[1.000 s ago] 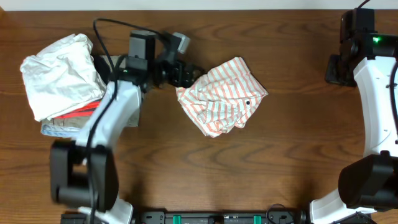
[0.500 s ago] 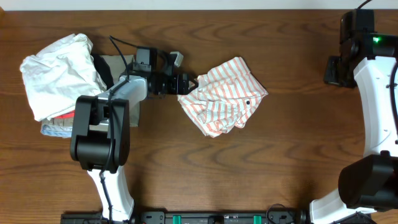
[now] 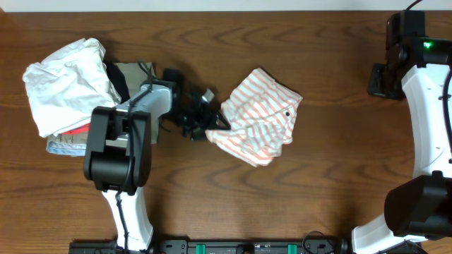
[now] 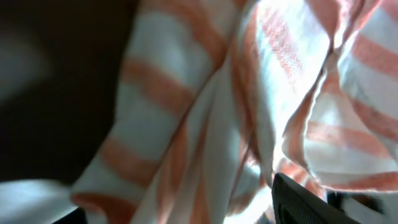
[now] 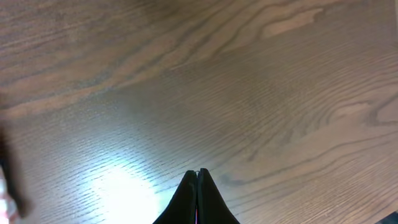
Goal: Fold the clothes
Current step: 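Pull the bundle's left edge leftward with the left gripper, then grasp the folded striped shirt with the left gripper and lift it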
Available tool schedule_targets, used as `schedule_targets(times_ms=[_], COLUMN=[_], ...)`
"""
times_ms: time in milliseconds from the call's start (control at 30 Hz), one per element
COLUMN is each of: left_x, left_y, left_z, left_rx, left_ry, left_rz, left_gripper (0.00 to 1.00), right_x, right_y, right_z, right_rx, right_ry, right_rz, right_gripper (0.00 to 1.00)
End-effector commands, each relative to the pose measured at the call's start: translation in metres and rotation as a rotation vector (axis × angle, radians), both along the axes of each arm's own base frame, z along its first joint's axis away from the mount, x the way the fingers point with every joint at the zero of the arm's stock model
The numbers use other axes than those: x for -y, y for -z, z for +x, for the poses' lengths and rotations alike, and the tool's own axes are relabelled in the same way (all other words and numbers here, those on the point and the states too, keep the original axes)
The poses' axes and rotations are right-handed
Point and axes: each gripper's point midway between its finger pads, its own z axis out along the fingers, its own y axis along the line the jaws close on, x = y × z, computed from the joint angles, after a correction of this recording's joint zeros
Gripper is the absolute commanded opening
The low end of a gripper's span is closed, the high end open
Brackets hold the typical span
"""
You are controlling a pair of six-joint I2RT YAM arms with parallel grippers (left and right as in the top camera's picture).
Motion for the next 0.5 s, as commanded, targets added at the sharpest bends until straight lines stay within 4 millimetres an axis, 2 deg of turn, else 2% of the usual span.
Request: schedule_targets(times_ms=[0,100,200,267,333,467], left_x=[0.02,0.024,0.022,0.019,0.013,0.001], left_y=[-0.01,-0.013,-0.017,-0.021,-0.026,-0.042], left_z=[-0.027,-0.044,-0.048,-0.044,-0.037,-0.014], left_rx=[-0.081,-0.105,-0.081,-0.047,0.0,0.125], left_ry=[0.061,0.116,0.149,0.15,0.142,0.1], left_rz=[-0.084,-0.085,-0.098,-0.107,-0.112,-0.128], left_gripper=[0.68,0.67,0.65,0.68,0.75,0.77], right_x=[0.004,0.006,0.009,0.009,0.01,0.012], right_y=[-0.001,-0.001,-0.002,-0.002,-0.002,-0.002], right_z=[-0.002,-0.003,-0.005,-0.005,-0.004,-0.005], right_rx=[0.0,-0.007,-0.012,-0.012,-0.011,-0.011], right_ry=[0.011,0.008,0.012,0.012,0.015,0.02], right_rz=[-0.008,-0.022,-0.037,-0.038,-0.037,-0.037], right_gripper=[0.01,0.01,0.01,0.01,0.01,0.01])
